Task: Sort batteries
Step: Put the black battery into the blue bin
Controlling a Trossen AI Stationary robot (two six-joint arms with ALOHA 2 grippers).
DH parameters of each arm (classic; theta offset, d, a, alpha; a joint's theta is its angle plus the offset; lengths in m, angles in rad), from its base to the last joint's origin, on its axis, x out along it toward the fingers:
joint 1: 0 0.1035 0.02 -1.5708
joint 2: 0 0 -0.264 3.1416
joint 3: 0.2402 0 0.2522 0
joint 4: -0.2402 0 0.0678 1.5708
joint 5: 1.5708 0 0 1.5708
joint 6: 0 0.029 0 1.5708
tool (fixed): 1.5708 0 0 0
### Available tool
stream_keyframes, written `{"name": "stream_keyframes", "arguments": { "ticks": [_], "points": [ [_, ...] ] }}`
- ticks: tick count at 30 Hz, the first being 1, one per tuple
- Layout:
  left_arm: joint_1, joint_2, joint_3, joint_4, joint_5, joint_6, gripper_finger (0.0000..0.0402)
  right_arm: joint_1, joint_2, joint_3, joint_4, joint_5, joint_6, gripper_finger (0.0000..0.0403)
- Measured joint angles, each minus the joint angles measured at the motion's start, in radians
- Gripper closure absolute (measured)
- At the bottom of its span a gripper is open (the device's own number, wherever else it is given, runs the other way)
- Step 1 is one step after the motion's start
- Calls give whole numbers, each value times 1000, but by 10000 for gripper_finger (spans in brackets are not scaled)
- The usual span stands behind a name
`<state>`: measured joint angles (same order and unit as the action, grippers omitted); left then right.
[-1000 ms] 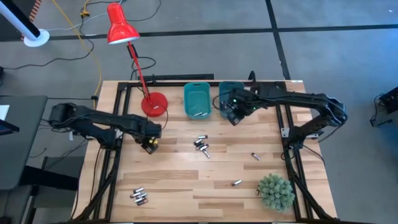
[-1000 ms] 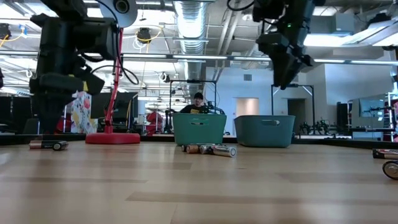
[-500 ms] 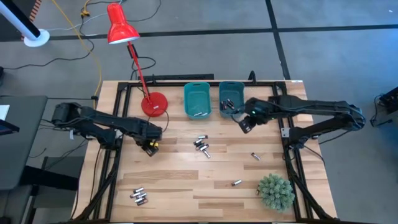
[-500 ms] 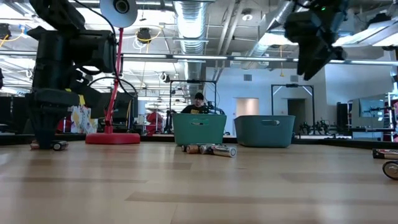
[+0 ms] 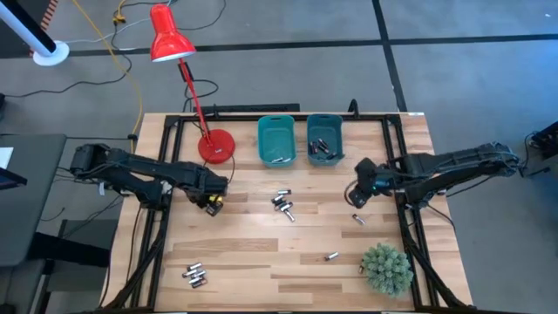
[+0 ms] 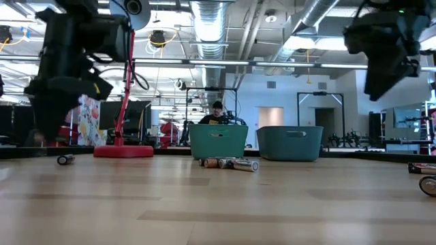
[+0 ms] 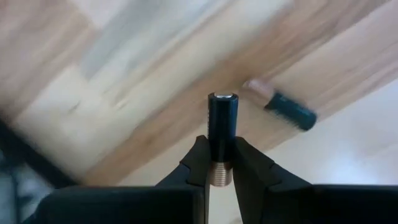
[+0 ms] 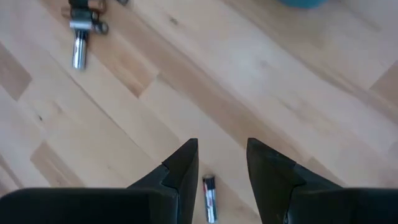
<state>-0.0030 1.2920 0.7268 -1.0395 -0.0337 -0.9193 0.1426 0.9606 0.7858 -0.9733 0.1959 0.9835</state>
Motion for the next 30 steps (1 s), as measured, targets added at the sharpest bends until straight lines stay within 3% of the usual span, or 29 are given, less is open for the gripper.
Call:
{"name": "stream_keyframes", "arguments": {
  "ticks": [7, 11, 21, 30],
  "points": [
    [-11, 6, 225, -121, -85, -20, 366, 103, -61, -150, 121, 13, 51, 253],
    [-6, 56, 381, -127, -153, 41, 366, 109, -68, -240, 221, 20, 67, 253],
    [113, 443, 898, -96, -178, 441, 366, 63, -64, -351, 403, 20, 85, 253],
    [243, 796, 1401, 26, -104, 782, 366, -5, -64, -353, 406, 20, 82, 253]
  ]
}}
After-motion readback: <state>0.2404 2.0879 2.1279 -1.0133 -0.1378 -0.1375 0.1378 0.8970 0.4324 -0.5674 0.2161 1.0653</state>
